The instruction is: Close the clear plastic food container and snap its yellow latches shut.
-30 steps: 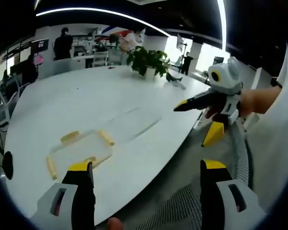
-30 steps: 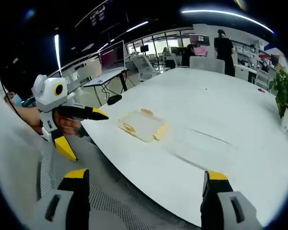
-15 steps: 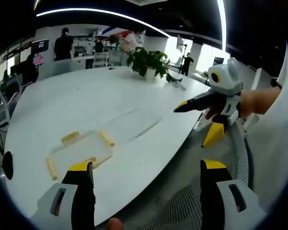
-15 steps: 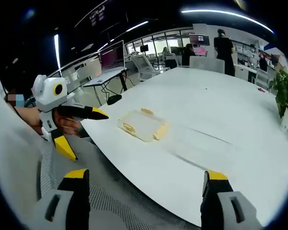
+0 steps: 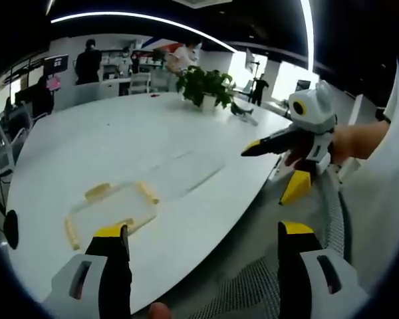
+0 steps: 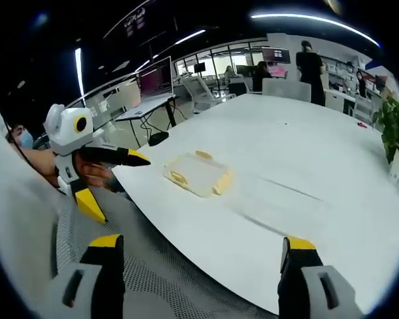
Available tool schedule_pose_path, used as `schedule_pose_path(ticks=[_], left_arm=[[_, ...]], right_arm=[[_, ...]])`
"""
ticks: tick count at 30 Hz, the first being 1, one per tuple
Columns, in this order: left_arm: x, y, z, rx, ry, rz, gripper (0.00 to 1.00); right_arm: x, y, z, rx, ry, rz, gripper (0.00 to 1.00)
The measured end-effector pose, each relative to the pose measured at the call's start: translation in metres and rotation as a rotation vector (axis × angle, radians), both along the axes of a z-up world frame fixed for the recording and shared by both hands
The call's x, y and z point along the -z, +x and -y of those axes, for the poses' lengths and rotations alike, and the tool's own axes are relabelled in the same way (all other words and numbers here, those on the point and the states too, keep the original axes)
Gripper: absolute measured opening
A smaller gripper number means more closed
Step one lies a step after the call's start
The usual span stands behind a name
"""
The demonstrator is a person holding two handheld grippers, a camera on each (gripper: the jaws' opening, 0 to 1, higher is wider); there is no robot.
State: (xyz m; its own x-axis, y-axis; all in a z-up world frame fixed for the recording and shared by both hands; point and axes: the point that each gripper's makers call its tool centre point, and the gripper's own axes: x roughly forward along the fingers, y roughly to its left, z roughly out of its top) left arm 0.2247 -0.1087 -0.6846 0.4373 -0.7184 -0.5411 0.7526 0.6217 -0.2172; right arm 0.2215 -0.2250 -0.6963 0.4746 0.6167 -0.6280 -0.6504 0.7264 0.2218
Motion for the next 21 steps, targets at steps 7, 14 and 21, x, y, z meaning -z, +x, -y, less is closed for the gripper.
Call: schedule_pose_path(ticks=[7, 14, 21], left_arm=[[-0.0005, 0.0004, -0.0003, -0.003, 0.002, 0.004, 0.92], [-0.0002, 0.0004, -0.0003, -0.004, 0.003, 0.004, 0.92], [-0.0031, 0.0019, -0.0013, -0.013, -0.012, -0.001, 0.92]], right_arm=[[-0.0013, 0.0004, -0.0006, -0.001, 0.003, 0.004, 0.99], [-0.0033, 0.0010, 0.0000, 0.007, 0.010, 0.010, 0.99], [-0.0054, 0.0020, 0.0006, 0.006, 0.020, 0.008, 0.99]])
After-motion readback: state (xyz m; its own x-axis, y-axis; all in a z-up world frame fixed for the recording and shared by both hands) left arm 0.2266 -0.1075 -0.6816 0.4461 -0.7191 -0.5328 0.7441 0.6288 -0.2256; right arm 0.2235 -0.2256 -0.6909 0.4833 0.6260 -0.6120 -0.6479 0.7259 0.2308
